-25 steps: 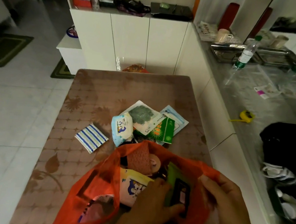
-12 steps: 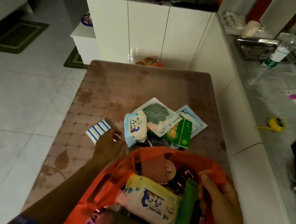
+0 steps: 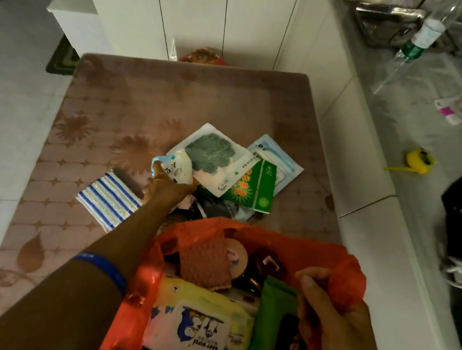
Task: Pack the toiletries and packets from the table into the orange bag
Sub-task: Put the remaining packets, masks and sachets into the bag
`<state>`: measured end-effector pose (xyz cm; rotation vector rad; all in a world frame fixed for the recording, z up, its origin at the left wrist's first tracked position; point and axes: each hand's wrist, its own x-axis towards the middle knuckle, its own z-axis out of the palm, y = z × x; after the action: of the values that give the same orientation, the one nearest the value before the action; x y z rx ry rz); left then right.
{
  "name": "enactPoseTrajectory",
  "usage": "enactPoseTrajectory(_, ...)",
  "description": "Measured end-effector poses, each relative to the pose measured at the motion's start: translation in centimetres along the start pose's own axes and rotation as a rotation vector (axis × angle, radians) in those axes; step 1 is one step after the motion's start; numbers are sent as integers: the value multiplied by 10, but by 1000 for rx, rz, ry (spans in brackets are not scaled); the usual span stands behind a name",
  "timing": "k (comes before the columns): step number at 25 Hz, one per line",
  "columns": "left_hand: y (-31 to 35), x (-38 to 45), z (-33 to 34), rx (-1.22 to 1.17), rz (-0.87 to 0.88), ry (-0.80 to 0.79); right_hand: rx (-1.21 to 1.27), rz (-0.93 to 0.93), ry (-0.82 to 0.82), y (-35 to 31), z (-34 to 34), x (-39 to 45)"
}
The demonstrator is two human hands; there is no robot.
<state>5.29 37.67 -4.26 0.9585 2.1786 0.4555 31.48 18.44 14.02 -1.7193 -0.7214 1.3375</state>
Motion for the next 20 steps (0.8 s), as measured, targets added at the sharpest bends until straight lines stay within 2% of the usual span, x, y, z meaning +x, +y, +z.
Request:
enactPoseTrajectory(2,8,-5,-10,-187,-14,57,-41,1,1,-2,-3,-5)
enactPoseTrajectory(4,15,-23,-33,-426,-20,36,-136,-13,33,-8,-7,-13)
enactPoseTrajectory(6,18,-54,-67,-527,63,-52,-325,-79,79,-21,-13,-21)
enactPoseTrajectory(8,18,-95,-103,-530,225,-160,-430,-160,96,-38,-21,-28)
enactPoseTrajectory(10,17,-148,-133,-468,389,-313,-479,-249,75,-51,-27,-35)
enactPoseTrajectory(12,16,-201,-142,-301,531,-447,-480,-278,55,-57,-26,-44)
enactPoseTrajectory(14,11,-239,-128,-109,661,-468,-464,-263,50,-59,-21,-53)
enactPoseTrajectory(17,0,-261,-83,178,763,-412,-494,-307,96,-54,-20,-62)
enactPoseTrajectory(19,-5,-262,-69,372,795,-463,-604,-385,107,-51,-21,-65)
enactPoseTrajectory(20,-5,-260,-72,375,792,-494,-675,-419,94,-51,-19,-65)
